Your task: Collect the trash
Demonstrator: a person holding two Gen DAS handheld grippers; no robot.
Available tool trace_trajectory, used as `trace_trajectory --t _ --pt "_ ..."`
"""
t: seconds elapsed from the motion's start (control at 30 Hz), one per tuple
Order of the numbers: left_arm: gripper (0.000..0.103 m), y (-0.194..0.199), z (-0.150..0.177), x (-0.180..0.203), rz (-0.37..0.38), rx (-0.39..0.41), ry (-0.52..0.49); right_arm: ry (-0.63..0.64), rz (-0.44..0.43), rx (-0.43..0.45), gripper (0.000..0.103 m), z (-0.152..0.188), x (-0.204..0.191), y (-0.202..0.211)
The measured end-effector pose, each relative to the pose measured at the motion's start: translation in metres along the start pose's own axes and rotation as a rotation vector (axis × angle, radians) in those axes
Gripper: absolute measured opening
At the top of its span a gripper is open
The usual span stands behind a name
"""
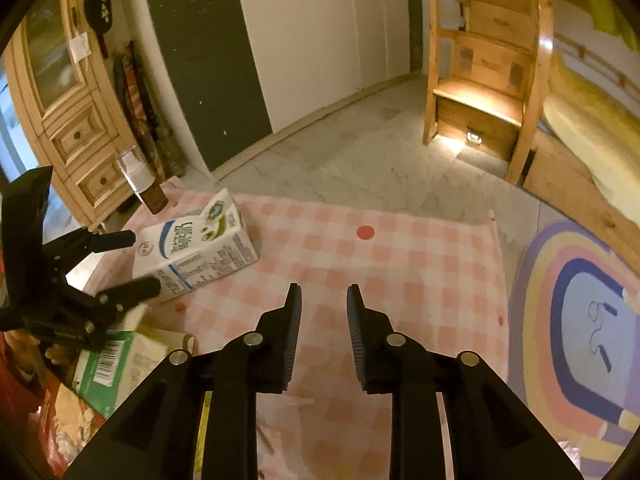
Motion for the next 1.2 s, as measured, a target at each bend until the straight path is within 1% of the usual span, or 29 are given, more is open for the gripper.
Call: trace_trajectory --t 0.17,0.2,0.3,0.33,0.37,0.43,0.5,0.57,0.6,0.63,0.73,0.8,0.9,0.97,1.13,1.2 --pt "0.095 -0.011 -0.002 -0.004 0.023 -0.045 0.024 0.009 0.005 -0.017 0.025 0.006 0.002 -0.004" --pt "0.090 -0.013 -0.003 -0.004 0.025 -0.049 0.026 0.008 0.008 -0.017 0.025 0.006 0.003 -0.004" --pt "0.071 -0.017 -0.003 -0.001 0.006 -0.055 0.018 0.008 0.015 -0.018 0.025 0.006 0.005 -0.005" --pt "0.057 -0.016 -0.004 0.003 0.011 -0.051 0.001 0.008 0.015 -0.018 0.025 0.007 0.005 -0.005" --pt "0.050 -0.014 -0.002 0.005 0.006 -0.050 -0.011 0.009 0.016 -0.018 0.025 0.007 0.005 -0.005" --pt "0.028 -0.012 -0.001 0.007 -0.018 -0.045 -0.040 0.010 0.017 -0.020 0.025 0.007 0.005 -0.005" --pt "0.026 -0.009 0.001 0.007 -0.021 -0.051 -0.058 0.013 0.019 -0.022 0.025 0.007 0.004 -0.006" --pt "0.038 -0.005 0.002 -0.001 -0.059 -0.045 -0.054 0.018 0.017 -0.017 0.025 0.004 0.001 -0.006" --pt "0.050 -0.001 0.000 -0.006 -0.082 -0.027 -0.045 0.021 0.016 -0.013 0.025 0.002 0.001 -0.007" --pt "0.054 0.003 -0.002 -0.010 -0.092 -0.012 -0.038 0.023 0.013 -0.009 0.025 -0.001 -0.001 -0.009" --pt "0.054 0.015 -0.008 -0.023 -0.126 0.027 0.000 0.046 0.001 0.002 0.025 -0.017 -0.011 -0.017" --pt "0.054 0.018 -0.012 -0.026 -0.119 0.041 0.022 0.070 -0.006 0.005 0.025 -0.031 -0.021 -0.025" --pt "0.054 0.017 -0.014 -0.024 -0.075 0.047 0.041 0.070 -0.031 0.016 0.025 -0.049 -0.032 -0.035" --pt "0.054 0.015 -0.017 -0.021 -0.060 0.053 0.044 0.065 -0.060 0.017 0.025 -0.058 -0.038 -0.043" --pt "0.054 0.001 -0.017 -0.012 -0.005 0.030 0.057 0.043 -0.133 -0.001 0.026 -0.064 -0.048 -0.062" --pt "0.054 -0.004 -0.015 -0.006 0.022 0.016 0.046 0.040 -0.147 -0.029 0.026 -0.061 -0.050 -0.072"
Point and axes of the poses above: each gripper's, at about its wrist camera, not at the fingertips, and y roughly against the way its jaws point, x to its right, z to its underside, the point moved 9 cm from there along -y, roughly the way its jaws point, and after that the axes turned 6 degrees about -z, right-handed, at the moved point
